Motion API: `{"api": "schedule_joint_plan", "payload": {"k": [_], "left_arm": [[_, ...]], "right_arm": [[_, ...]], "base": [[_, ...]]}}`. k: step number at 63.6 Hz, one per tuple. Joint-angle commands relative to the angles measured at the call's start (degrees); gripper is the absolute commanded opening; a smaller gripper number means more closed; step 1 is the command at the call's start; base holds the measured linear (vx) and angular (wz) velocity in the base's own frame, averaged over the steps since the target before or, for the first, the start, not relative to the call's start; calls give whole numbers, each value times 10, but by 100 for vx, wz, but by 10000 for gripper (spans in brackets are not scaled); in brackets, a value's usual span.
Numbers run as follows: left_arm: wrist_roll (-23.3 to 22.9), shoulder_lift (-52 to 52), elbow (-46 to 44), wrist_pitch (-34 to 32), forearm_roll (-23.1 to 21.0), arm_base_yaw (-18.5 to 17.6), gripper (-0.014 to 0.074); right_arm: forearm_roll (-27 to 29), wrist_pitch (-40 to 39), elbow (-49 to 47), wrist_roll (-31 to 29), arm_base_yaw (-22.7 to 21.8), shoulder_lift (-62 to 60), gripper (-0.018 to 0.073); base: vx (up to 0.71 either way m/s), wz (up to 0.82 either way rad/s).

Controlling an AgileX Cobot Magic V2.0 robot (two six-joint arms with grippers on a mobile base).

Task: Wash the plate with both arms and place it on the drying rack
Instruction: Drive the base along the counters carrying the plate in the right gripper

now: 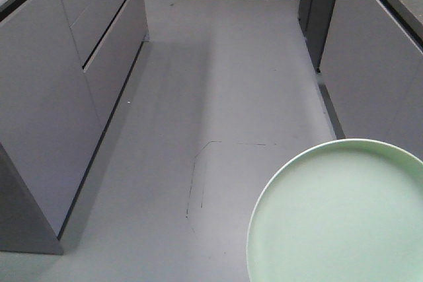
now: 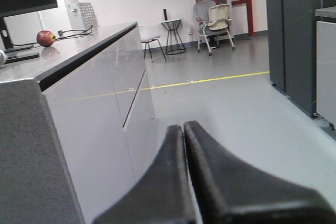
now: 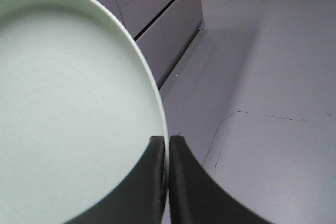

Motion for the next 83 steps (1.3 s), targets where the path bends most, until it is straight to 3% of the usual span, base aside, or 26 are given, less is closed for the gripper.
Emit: {"api": "schedule_joint_plan", "payload": {"k": [1,83], "left_arm": [[-4,-2,-12,-41,-2,-5,-6],[-4,-2,-12,-41,-2,-5,-6]], "right_arm": [[3,-49,-15,0,-2,7,-4],[3,-49,-15,0,-2,7,-4]], "base": [[12,27],[20,8]]}}
